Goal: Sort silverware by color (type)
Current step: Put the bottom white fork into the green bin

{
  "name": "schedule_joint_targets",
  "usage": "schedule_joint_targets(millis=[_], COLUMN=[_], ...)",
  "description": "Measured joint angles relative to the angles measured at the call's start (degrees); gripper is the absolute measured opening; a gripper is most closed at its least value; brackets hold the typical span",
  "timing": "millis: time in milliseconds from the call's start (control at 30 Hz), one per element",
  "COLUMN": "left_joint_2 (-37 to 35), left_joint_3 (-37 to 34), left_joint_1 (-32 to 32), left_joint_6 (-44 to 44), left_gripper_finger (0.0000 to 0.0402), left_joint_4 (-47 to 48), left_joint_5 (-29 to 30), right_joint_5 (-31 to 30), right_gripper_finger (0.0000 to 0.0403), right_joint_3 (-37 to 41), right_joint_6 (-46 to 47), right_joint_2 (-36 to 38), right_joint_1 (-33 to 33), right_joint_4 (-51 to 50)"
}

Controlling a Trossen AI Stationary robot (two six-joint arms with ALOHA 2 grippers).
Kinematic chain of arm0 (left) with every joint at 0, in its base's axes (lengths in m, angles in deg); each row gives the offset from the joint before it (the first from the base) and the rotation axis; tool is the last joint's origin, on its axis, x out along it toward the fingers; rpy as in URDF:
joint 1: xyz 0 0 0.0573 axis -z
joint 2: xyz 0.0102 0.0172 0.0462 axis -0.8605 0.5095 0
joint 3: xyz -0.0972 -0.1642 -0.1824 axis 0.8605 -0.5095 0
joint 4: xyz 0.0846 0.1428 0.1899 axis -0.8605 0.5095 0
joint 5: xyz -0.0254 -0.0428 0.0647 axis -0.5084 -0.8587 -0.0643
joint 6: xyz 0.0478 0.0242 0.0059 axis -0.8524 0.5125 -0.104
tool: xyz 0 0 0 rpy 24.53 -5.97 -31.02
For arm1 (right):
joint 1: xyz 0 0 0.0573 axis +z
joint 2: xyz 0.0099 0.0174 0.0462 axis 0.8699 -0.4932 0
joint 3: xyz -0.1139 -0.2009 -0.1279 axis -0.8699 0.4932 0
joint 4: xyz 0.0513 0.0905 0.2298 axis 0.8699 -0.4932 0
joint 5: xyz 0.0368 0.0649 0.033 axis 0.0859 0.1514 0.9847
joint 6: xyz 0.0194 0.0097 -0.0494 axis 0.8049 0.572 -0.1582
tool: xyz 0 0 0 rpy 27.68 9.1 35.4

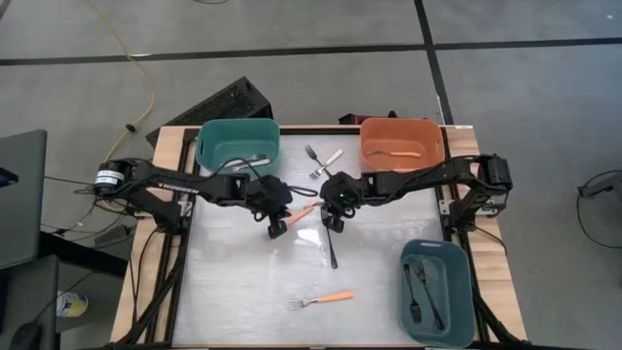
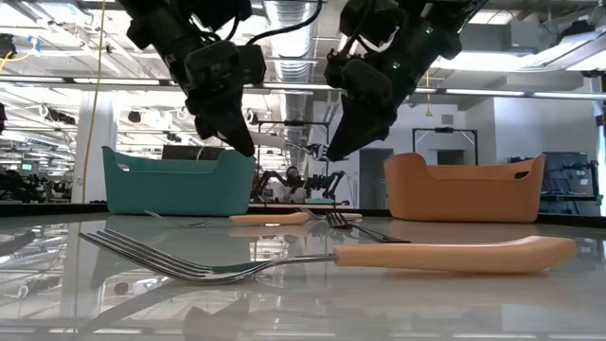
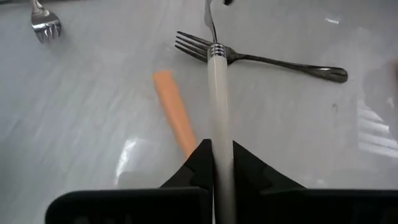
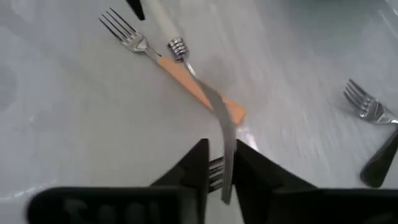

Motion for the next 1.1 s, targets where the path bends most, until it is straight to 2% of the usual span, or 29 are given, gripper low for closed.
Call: schedule_joint_targets(millis=[167, 333, 500, 667, 833, 1000, 1100], left_joint_2=[-3.03, -11.33, -20.89, -25.82, -24.94, -18.17, -13.93], left_joint_3=[-0.02, -0.04, -0.04, -0.04, -0.02, 0.0, 0.0], left_joint_1=[-3.35, -9.41, -19.71, -32.13, -43.06, -49.67, -51.75], left_joint_6=[-4.69, -11.47, -20.9, -30.42, -38.19, -46.12, -47.8], left_gripper_finger=[0.0007, 0.0007, 0.0007, 0.0007, 0.0007, 0.0007, 0.0007], left_joint_4=[4.76, 12.97, 21.25, 26.44, 26.48, 26.6, 26.52], left_joint_5=[-1.47, -1.42, -1.26, -3.64, -8.78, -8.29, -5.75], right_joint_5=[-0.06, -0.02, -0.06, -1.49, -1.59, -1.58, -1.55], right_gripper_finger=[0.0167, 0.0231, 0.0251, 0.0253, 0.0253, 0.0253, 0.0253], right_joint_3=[0.02, 0.07, 0.0, 0.02, 0.0, -0.06, 0.07], right_joint_6=[3.07, 6.06, 9.26, 13.04, 17.71, 21.1, 22.59], right_joint_2=[1.04, 4.71, 9.31, 10.82, 10.14, 9.37, 9.31], right_joint_1=[-0.58, -1.54, -1.73, -1.87, -1.31, 0.96, 2.62], right_joint_4=[-3.08, -6.34, -5.95, -5.09, -3.81, -3.6, -4.02])
